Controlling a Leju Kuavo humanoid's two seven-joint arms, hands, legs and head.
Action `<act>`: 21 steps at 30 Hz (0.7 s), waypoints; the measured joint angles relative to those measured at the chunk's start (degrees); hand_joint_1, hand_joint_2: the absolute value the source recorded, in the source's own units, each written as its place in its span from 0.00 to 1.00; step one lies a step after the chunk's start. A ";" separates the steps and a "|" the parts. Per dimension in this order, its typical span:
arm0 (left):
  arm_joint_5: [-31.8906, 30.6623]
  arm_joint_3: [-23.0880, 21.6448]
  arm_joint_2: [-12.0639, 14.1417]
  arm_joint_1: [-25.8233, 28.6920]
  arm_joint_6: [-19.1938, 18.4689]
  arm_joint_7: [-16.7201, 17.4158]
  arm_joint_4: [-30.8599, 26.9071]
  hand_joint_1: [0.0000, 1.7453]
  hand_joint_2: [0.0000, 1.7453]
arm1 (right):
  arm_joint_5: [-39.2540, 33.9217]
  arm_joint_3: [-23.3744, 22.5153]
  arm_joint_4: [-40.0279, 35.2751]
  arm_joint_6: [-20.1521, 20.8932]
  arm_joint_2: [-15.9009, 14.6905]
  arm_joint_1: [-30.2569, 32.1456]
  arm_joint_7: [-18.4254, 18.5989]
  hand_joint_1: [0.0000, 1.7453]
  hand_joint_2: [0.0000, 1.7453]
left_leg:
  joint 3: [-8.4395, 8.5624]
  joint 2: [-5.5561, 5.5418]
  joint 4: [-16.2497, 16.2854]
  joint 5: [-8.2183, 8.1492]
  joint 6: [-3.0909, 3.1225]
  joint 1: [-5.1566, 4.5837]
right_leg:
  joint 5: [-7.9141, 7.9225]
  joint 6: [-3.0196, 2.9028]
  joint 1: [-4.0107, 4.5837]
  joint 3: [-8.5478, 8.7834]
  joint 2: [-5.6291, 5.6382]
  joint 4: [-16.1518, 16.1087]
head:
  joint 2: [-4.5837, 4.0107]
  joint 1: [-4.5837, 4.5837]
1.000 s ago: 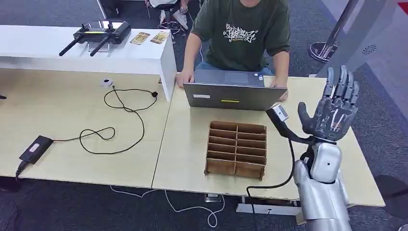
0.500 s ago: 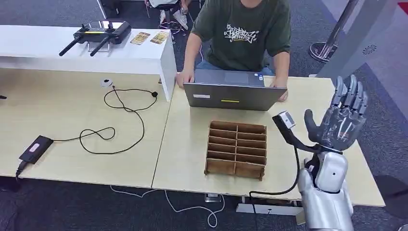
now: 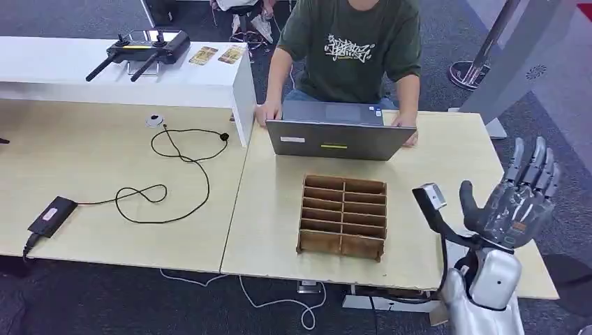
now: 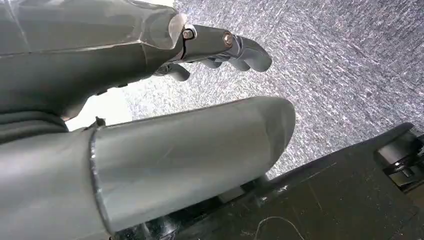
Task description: Pass the card to the sensor for recognition and then transmit it.
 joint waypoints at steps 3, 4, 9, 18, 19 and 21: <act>-0.07 0.00 0.00 0.00 0.00 -0.02 0.00 0.00 0.00 | 0.00 -0.90 -1.40 -0.07 0.02 1.57 -0.04 0.00 1.00 | -0.01 0.00 0.00 0.00 0.00 0.00 | 0.00 0.00 0.00 0.00 0.00 0.00 | 0.00 -0.02; -0.09 0.00 0.00 0.00 0.00 -0.02 0.00 0.00 0.00 | 0.00 -1.11 -1.81 -0.07 0.02 2.09 -0.04 0.00 1.00 | -0.01 0.00 0.00 0.00 0.00 0.00 | 0.00 0.00 0.00 0.00 0.00 0.00 | 0.00 0.00; -0.35 0.00 0.00 0.00 -0.02 -0.02 0.00 0.00 0.00 | 0.13 -2.03 -3.89 0.04 0.24 4.47 -0.02 0.00 1.00 | -0.01 0.00 0.00 0.00 0.00 0.00 | 0.00 0.00 0.00 0.00 -0.01 0.00 | 0.00 0.00; -0.07 0.00 0.00 0.00 -0.02 -0.09 0.00 0.00 0.00 | 0.17 -2.86 -8.02 1.31 0.96 9.81 -0.74 0.00 1.00 | -0.02 -0.01 -0.01 0.00 0.00 0.00 | -0.01 -0.01 0.00 -0.01 -0.01 0.00 | 0.00 0.00; -0.04 0.00 0.00 0.00 -0.04 -0.15 0.00 0.00 0.00 | 0.17 -2.86 -8.52 1.51 1.01 10.47 -0.72 0.00 1.00 | -0.02 0.00 -0.01 0.00 0.00 0.00 | -0.01 -0.01 0.00 -0.01 -0.01 0.00 | 0.00 -0.02; -0.04 0.00 0.07 -0.01 -0.20 -0.22 0.00 0.00 0.00 | 0.17 -2.86 -9.68 2.16 1.12 11.84 -0.72 0.00 1.00 | -0.02 0.00 -0.01 -0.01 0.00 0.00 | -0.01 -0.01 0.00 -0.01 -0.01 0.00 | 0.00 0.00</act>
